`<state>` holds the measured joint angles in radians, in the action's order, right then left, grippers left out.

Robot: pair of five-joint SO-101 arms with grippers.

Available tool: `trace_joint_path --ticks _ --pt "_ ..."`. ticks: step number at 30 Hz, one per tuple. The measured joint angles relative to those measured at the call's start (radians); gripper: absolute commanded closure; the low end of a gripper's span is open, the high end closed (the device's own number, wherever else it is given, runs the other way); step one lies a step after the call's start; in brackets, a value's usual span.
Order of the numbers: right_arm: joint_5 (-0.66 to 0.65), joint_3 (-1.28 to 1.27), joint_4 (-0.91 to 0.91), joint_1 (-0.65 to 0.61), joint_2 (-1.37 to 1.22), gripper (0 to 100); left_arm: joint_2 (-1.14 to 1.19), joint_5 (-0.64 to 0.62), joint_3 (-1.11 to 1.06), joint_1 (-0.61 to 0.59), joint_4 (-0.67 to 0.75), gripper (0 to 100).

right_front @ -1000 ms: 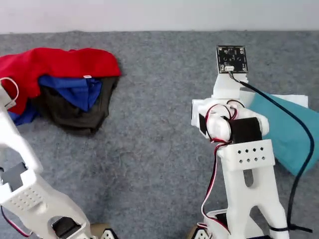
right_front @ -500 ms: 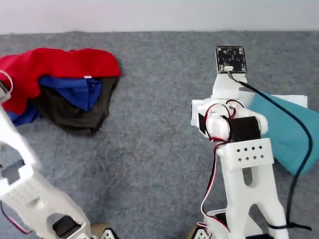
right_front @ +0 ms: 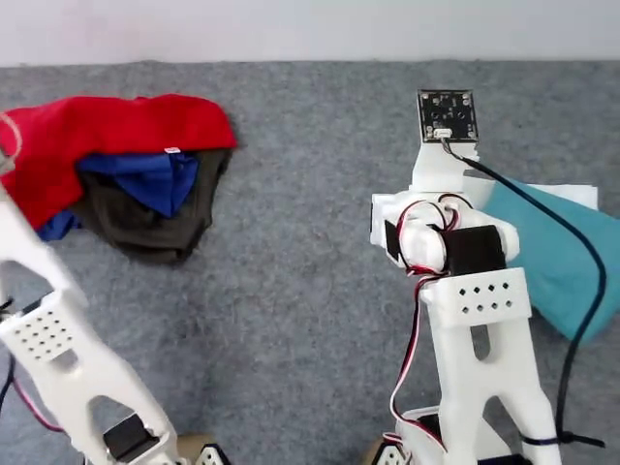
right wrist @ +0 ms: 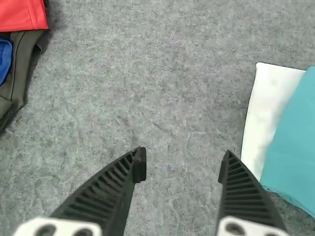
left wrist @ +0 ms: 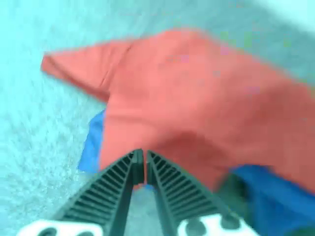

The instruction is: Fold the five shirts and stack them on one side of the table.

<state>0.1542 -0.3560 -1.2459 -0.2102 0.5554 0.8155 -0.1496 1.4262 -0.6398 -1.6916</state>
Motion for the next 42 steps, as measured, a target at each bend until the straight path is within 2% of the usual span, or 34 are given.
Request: trace_joint_path --ticks 3,7,11,13,16,19,21,23,24,26,31,37,42 --pt "0.0 0.0 0.0 0.003 0.0 76.4 -0.02 0.0 0.123 0.068 -0.035 99" --pt "0.0 0.0 0.0 0.002 0.0 76.4 -0.089 0.0 0.081 0.141 -0.043 97" --pt "0.0 0.0 0.0 0.002 0.0 76.4 -0.12 0.0 -0.114 0.164 -0.037 81" --pt "0.0 0.0 0.0 0.003 0.0 76.4 -0.092 -0.008 -0.245 0.137 0.031 77" --pt "0.0 0.0 0.0 0.002 0.0 76.4 -0.02 -0.075 -0.393 0.063 0.181 77" --pt "0.0 0.0 0.0 0.002 0.0 76.4 0.055 -0.112 -0.42 -0.023 0.285 77" --pt "0.0 0.0 0.0 0.003 0.0 76.4 0.095 -0.112 -0.427 -0.048 0.347 84" --pt "0.0 0.0 0.0 0.003 0.0 76.4 0.121 -0.112 -0.427 -0.048 0.368 97" --pt "0.0 0.0 0.0 0.002 0.0 76.4 0.127 -0.101 -0.423 -0.044 0.37 100" --pt "0.0 0.0 0.0 0.0 0.0 76.4 0.13 -0.075 -0.385 -0.044 0.37 99" --pt "0.0 0.0 0.0 0.003 0.0 76.4 0.13 -0.077 -0.21 -0.028 0.278 99" --pt "0.0 0.0 0.0 0.006 0.0 76.4 0.129 -0.074 0.143 0.037 0.034 99" --pt "0.0 0.0 0.0 0.0 0.0 76.4 0.078 -0.074 0.155 0.089 -0.04 98"
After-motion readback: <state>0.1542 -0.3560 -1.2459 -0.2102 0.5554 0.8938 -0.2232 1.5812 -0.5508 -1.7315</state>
